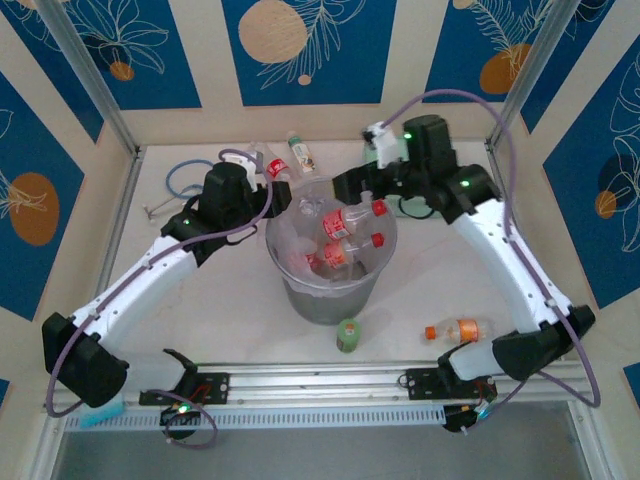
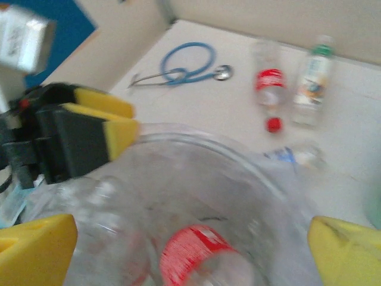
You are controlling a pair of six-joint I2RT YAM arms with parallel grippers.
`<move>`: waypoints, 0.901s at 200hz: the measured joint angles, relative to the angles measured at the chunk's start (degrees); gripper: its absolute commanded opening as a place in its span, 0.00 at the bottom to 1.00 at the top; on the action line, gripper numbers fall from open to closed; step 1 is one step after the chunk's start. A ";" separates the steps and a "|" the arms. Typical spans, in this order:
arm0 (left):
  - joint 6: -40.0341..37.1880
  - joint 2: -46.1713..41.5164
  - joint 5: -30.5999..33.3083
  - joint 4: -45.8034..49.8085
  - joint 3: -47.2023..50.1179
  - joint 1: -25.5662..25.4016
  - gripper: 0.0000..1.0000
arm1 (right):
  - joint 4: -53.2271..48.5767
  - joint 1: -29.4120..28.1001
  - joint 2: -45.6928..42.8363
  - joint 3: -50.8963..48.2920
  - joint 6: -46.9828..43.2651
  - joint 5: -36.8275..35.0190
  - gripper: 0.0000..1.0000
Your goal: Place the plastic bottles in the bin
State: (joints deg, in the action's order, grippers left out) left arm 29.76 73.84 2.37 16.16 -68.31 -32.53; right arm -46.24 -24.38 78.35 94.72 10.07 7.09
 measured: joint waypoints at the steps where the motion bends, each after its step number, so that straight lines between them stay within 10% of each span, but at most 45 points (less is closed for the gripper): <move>1: -0.09 0.02 0.00 0.02 0.00 0.00 0.54 | -0.22 0.24 -0.15 0.00 0.15 -0.09 0.96; 102: -4.24 1.03 4.68 2.86 -1.84 -0.02 0.37 | -16.33 7.96 -11.04 -14.16 10.67 2.93 0.40; 180: -4.83 -1.79 12.04 8.72 -2.23 2.97 0.29 | -4.04 3.21 -4.72 -17.14 16.17 8.26 0.26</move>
State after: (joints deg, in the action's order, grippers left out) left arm 24.93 72.05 14.41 24.88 -70.54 -29.56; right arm -50.28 -21.17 73.63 77.58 26.24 15.35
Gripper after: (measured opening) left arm 0.291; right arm 0.266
